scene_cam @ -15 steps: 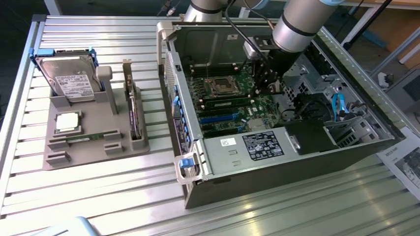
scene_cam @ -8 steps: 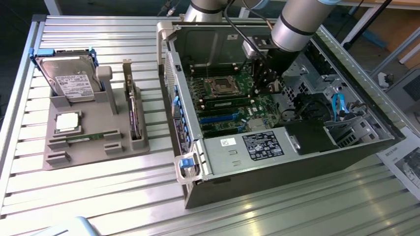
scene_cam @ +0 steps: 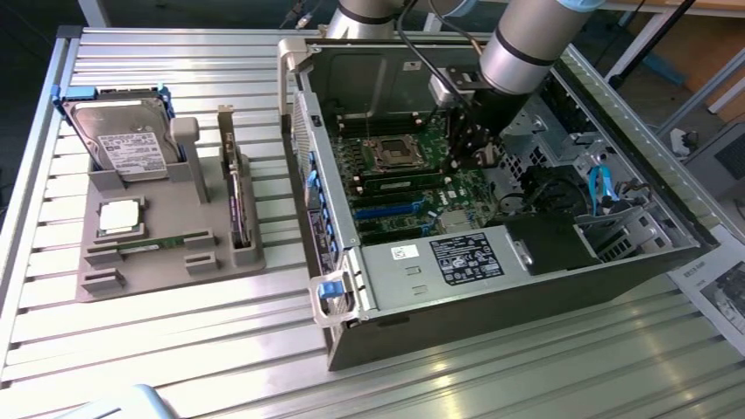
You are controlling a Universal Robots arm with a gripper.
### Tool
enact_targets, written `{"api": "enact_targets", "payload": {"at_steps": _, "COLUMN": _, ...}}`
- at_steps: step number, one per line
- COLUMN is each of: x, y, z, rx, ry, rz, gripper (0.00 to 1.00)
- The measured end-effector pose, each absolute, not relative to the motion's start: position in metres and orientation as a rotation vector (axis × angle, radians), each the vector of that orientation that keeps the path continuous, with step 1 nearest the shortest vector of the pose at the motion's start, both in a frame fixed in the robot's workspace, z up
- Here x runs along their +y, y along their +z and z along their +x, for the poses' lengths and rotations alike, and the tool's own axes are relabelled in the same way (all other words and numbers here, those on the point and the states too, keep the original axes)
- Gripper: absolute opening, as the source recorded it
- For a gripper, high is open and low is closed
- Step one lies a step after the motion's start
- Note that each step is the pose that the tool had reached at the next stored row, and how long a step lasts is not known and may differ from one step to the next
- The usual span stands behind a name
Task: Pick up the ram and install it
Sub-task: 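Press down the ram until it locks into place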
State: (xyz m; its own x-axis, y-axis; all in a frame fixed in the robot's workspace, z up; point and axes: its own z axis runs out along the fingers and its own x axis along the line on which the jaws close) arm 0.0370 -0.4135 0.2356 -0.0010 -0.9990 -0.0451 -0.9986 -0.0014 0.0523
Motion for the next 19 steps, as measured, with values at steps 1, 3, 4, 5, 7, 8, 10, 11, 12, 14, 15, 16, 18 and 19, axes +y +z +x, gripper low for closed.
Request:
{"api": "enact_targets", "payload": {"at_steps": 1, "x": -0.4135, "y": 0.2353, "z": 0.0370, "rx": -2.216, "ry": -0.108, "rz": 2.217, "gripper": 0.10}}
{"api": "enact_targets", "payload": {"at_steps": 3, "x": -0.4135, "y": 0.2353, "z": 0.0370, "rx": -2.216, "ry": -0.108, "rz": 2.217, "gripper": 0.10}}
{"api": "enact_targets", "payload": {"at_steps": 4, "x": -0.4135, "y": 0.2349, "z": 0.0370, "rx": -2.216, "ry": -0.108, "rz": 2.217, "gripper": 0.10}}
{"api": "enact_targets", "payload": {"at_steps": 5, "x": -0.4134, "y": 0.2341, "z": 0.0370, "rx": -2.216, "ry": -0.108, "rz": 2.217, "gripper": 0.10}}
{"api": "enact_targets", "payload": {"at_steps": 7, "x": -0.4135, "y": 0.2339, "z": 0.0370, "rx": -2.216, "ry": -0.108, "rz": 2.217, "gripper": 0.10}}
{"api": "enact_targets", "payload": {"at_steps": 8, "x": -0.4135, "y": 0.2339, "z": 0.0370, "rx": -2.216, "ry": -0.108, "rz": 2.217, "gripper": 0.10}}
{"api": "enact_targets", "payload": {"at_steps": 10, "x": -0.4135, "y": 0.2339, "z": 0.0370, "rx": -2.216, "ry": -0.108, "rz": 2.217, "gripper": 0.10}}
{"api": "enact_targets", "payload": {"at_steps": 11, "x": -0.4135, "y": 0.2338, "z": 0.0370, "rx": -2.216, "ry": -0.108, "rz": 2.217, "gripper": 0.10}}
{"api": "enact_targets", "payload": {"at_steps": 12, "x": -0.4135, "y": 0.2338, "z": 0.0370, "rx": -2.216, "ry": -0.108, "rz": 2.217, "gripper": 0.10}}
{"api": "enact_targets", "payload": {"at_steps": 14, "x": -0.4135, "y": 0.2334, "z": 0.0370, "rx": -2.216, "ry": -0.108, "rz": 2.217, "gripper": 0.10}}
{"api": "enact_targets", "payload": {"at_steps": 15, "x": -0.4134, "y": 0.2329, "z": 0.0370, "rx": -2.216, "ry": -0.108, "rz": 2.217, "gripper": 0.10}}
{"api": "enact_targets", "payload": {"at_steps": 16, "x": -0.4135, "y": 0.2325, "z": 0.0370, "rx": -2.216, "ry": -0.108, "rz": 2.217, "gripper": 0.10}}
{"api": "enact_targets", "payload": {"at_steps": 18, "x": -0.4136, "y": 0.2322, "z": 0.0370, "rx": -2.216, "ry": -0.108, "rz": 2.216, "gripper": 0.10}}
{"api": "enact_targets", "payload": {"at_steps": 19, "x": -0.4135, "y": 0.2321, "z": 0.0370, "rx": -2.216, "ry": -0.108, "rz": 2.217, "gripper": 0.10}}
